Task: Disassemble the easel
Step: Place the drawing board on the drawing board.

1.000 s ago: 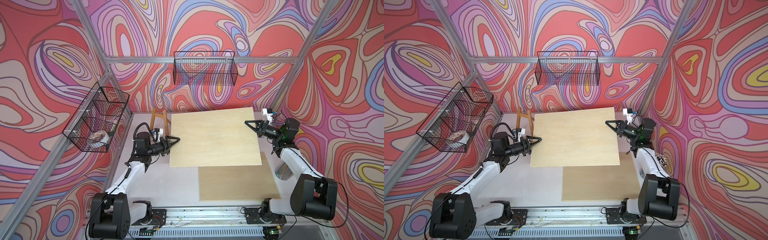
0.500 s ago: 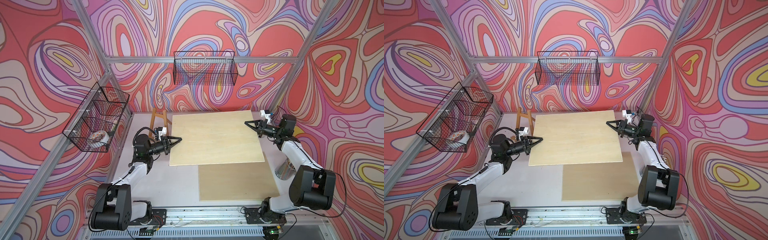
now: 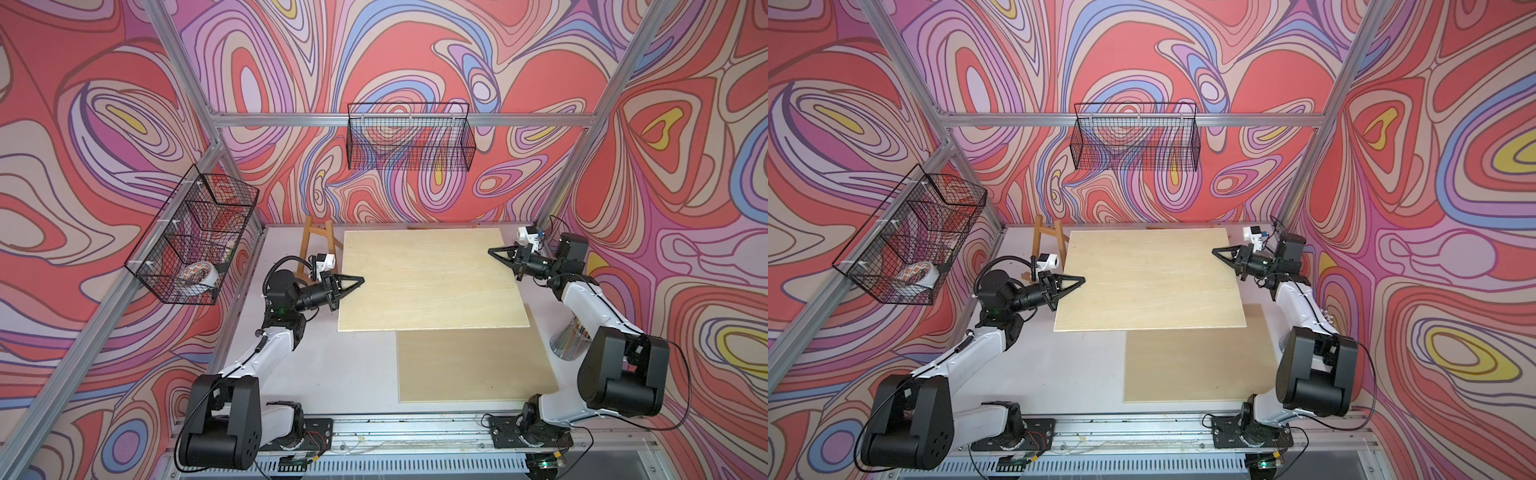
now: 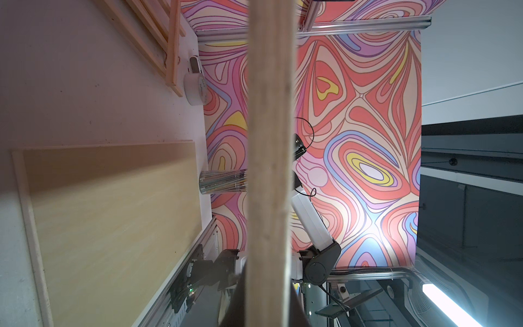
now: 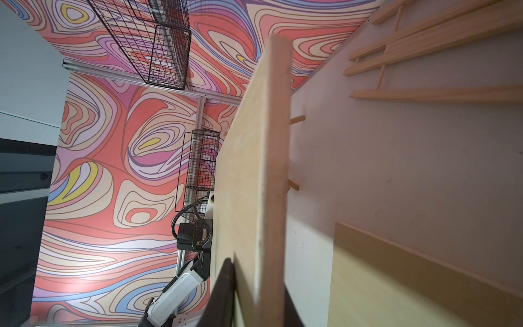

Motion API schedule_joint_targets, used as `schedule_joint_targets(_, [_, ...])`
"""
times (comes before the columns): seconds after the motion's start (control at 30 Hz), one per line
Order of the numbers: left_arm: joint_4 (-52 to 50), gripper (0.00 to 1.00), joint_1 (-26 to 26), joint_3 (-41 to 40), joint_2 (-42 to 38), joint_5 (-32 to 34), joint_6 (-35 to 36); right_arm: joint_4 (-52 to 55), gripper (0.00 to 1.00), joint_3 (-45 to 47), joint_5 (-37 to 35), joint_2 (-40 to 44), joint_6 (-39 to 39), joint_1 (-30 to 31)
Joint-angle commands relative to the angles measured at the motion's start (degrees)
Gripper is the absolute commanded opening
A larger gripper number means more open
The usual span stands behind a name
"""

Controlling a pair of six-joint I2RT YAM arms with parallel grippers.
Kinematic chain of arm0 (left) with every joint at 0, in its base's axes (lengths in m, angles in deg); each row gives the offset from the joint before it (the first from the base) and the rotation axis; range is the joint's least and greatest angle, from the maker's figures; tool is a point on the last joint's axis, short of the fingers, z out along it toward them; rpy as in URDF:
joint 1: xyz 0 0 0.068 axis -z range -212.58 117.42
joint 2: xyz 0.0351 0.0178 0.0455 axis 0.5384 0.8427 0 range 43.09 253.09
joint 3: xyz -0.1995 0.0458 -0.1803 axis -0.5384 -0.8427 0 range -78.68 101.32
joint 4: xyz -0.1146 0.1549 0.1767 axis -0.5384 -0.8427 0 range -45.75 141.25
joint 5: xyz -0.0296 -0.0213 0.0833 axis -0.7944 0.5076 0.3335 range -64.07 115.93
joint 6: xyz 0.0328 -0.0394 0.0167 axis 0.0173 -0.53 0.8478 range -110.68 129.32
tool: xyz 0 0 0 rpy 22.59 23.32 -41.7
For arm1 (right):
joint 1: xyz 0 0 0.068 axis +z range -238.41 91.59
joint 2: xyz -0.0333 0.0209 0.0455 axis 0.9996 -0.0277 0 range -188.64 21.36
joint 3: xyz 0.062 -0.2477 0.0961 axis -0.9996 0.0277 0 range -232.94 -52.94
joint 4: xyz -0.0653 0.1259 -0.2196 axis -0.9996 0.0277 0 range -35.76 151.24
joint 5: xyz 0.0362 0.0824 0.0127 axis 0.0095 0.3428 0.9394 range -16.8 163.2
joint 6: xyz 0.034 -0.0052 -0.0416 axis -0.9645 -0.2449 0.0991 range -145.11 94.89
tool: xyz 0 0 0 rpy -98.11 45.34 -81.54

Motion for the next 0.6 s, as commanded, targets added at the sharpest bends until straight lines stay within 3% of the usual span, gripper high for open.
schedule_joint_targets(0.0, [7.0,0.00,4.3,0.7,-5.2,7.0,-1.1,-4.7,0.07,2.5,-9.5,1.0,12.4,5.5])
schedule_joint_targets(0.27, [6.8,0.00,4.5,-5.6,-10.1,18.5,-3.1,-2.1,0.33,5.6,-14.7,0.9,11.7,7.8])
schedule_joint_targets(0.57, [5.8,0.00,8.4,-9.1,-12.6,27.0,-2.4,-8.1,0.45,11.0,-17.2,1.5,4.8,7.8])
